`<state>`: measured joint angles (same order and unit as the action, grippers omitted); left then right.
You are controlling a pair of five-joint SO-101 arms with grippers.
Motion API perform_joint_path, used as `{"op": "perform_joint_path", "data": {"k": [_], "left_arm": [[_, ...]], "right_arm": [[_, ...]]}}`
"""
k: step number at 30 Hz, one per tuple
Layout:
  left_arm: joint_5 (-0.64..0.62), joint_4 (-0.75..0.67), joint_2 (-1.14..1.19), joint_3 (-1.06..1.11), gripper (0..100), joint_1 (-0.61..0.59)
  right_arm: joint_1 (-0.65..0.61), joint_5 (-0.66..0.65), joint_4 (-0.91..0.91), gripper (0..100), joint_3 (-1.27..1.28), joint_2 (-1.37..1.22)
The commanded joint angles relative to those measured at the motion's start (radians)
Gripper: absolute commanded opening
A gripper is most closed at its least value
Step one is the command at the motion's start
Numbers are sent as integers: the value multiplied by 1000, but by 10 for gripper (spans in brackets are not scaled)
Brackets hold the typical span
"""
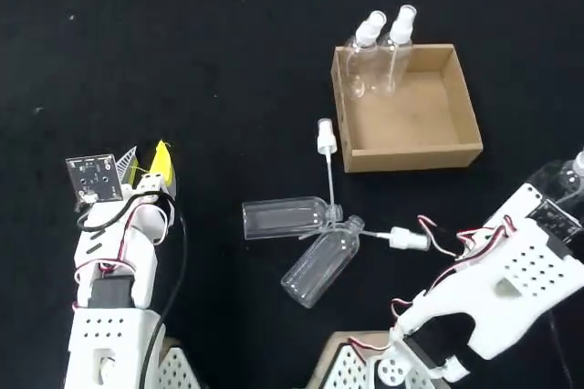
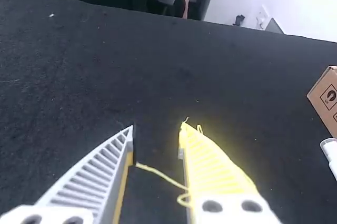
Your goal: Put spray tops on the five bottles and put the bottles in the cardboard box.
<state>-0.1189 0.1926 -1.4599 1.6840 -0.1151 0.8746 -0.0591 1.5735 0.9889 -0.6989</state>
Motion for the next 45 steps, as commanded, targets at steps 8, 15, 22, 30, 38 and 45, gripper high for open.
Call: {"op": "perform_joint_path", "data": {"k": [8,15,22,30,38,45], "left_arm": [[-6,-5,-3,24,137,-1],[-6,-5,-3,24,137,-1],[-6,-5,-3,24,137,-1],[-6,-5,-3,24,137,-1],[-6,-5,-3,24,137,-1],[-6,-5,-3,24,137,-1]], "right_arm": [[5,5,26,173,-30,-2],[-12,-29,28,215,-19,2],[-68,-60,28,329,21,2],[-83,-60,87,332,41,2],[-84,-57,167,332,151,74],[-87,-52,167,332,326,302]]}}
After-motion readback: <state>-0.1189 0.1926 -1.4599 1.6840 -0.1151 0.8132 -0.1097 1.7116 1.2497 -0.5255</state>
